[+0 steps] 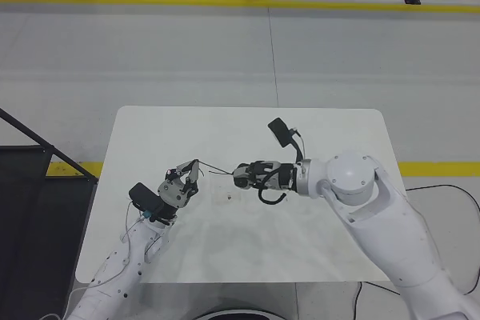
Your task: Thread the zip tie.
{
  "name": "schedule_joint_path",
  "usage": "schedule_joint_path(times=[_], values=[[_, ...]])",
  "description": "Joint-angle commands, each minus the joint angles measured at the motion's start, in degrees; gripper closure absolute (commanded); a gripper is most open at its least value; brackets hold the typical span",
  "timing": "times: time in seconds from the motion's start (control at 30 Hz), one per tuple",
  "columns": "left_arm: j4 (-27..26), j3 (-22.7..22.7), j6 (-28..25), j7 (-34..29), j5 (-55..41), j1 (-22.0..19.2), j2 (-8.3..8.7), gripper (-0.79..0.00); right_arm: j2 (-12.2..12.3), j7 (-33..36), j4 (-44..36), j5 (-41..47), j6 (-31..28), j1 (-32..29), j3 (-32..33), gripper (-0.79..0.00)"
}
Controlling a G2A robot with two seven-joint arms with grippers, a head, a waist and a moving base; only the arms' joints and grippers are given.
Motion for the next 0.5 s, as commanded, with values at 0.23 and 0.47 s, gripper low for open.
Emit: schedule_joint_path(times=[0.23, 0.47], values=[[-1.4, -0.3, 1.2, -1.6, 0.1, 0.6, -0.05, 0.0, 0.4, -0.9, -2.1, -2.4, 1.5, -0.8, 0.4, 0.0], [-1.2, -1.0, 2.9, -1.1, 1.0, 1.2, -0.18, 0.0, 1.9, -0.9, -9.6, -6.1, 5.7, -4.6, 4.1, 0.0]])
